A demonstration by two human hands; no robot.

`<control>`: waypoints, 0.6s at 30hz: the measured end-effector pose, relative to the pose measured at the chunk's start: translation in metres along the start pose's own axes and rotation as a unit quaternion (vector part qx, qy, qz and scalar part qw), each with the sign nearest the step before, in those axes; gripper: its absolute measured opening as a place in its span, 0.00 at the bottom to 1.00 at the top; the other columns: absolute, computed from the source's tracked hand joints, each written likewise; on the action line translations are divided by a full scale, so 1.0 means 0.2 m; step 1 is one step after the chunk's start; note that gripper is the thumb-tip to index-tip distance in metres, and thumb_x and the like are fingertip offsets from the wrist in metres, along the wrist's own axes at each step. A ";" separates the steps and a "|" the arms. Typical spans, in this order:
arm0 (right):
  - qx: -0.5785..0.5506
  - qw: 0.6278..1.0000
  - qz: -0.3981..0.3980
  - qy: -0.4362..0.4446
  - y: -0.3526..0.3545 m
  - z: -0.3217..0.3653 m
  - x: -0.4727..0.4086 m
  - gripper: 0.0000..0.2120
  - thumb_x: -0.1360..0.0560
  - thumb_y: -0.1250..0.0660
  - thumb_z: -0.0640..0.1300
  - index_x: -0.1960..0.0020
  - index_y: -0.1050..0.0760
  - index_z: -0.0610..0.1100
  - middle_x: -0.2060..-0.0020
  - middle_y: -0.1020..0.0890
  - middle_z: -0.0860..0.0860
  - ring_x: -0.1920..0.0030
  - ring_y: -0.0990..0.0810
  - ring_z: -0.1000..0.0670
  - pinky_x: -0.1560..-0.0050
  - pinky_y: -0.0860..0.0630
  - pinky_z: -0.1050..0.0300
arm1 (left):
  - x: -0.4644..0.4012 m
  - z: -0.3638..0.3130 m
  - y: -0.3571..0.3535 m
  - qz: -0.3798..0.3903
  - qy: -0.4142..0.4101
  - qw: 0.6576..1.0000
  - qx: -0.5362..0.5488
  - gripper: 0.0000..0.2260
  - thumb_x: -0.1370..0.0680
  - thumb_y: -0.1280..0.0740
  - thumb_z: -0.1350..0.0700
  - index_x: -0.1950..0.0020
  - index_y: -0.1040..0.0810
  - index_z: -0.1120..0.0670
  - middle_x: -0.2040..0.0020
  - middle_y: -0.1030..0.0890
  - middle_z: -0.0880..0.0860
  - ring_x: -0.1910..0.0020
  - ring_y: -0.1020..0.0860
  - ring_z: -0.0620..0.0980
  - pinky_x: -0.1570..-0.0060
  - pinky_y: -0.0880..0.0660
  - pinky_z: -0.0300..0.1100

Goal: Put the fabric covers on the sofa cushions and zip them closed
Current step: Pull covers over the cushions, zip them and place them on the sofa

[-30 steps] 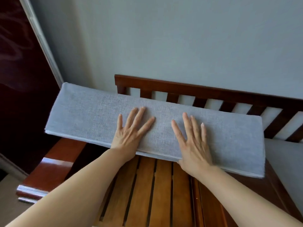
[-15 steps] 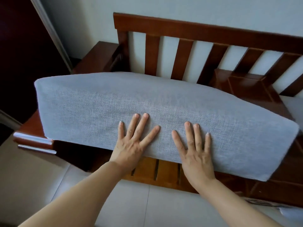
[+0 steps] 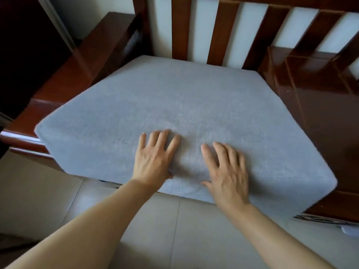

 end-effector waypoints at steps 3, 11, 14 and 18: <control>0.006 1.000 0.014 -0.003 -0.17 0.03 0.04 0.50 0.50 0.16 0.48 0.32 0.34 0.45 0.38 0.32 0.39 0.38 0.32 0.38 0.35 0.38 0.37 | 0.02 -0.03 -0.15 0.030 -0.006 0.999 -0.012 0.50 0.58 0.18 0.43 0.39 0.32 0.53 0.39 0.27 0.60 0.43 0.30 0.58 0.43 0.36 0.64; 0.026 0.994 0.110 0.004 -0.70 0.07 0.21 0.55 0.45 0.18 0.45 0.26 0.44 0.47 0.26 0.42 0.38 0.27 0.42 0.39 0.31 0.44 0.36 | 0.18 -0.13 -0.62 0.110 -0.020 0.993 0.026 0.36 0.43 0.25 0.63 0.41 0.39 0.53 0.23 0.48 0.58 0.26 0.42 0.59 0.42 0.35 0.64; 0.001 0.987 0.161 0.001 -0.87 0.07 0.29 0.56 0.46 0.18 0.43 0.26 0.45 0.47 0.26 0.41 0.38 0.27 0.41 0.39 0.35 0.36 0.34 | 0.23 -0.16 -0.79 0.161 -0.012 0.986 0.051 0.31 0.37 0.26 0.60 0.42 0.41 0.52 0.23 0.50 0.56 0.26 0.45 0.57 0.41 0.33 0.57; -0.069 0.989 0.129 -0.011 -0.88 0.09 0.25 0.38 0.39 0.22 0.53 0.33 0.30 0.42 0.30 0.34 0.37 0.31 0.38 0.38 0.32 0.39 0.39 | 0.18 -0.09 -0.83 0.083 -0.061 0.985 0.136 0.23 0.34 0.32 0.39 0.48 0.27 0.54 0.46 0.22 0.52 0.51 0.23 0.55 0.48 0.31 0.49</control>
Point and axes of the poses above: each hand's wrist, its own x-axis away from the middle knuckle, its own y-axis out of the back of the hand, z = x × y, the point moved 2 cm from there along -x, towards the middle knuckle
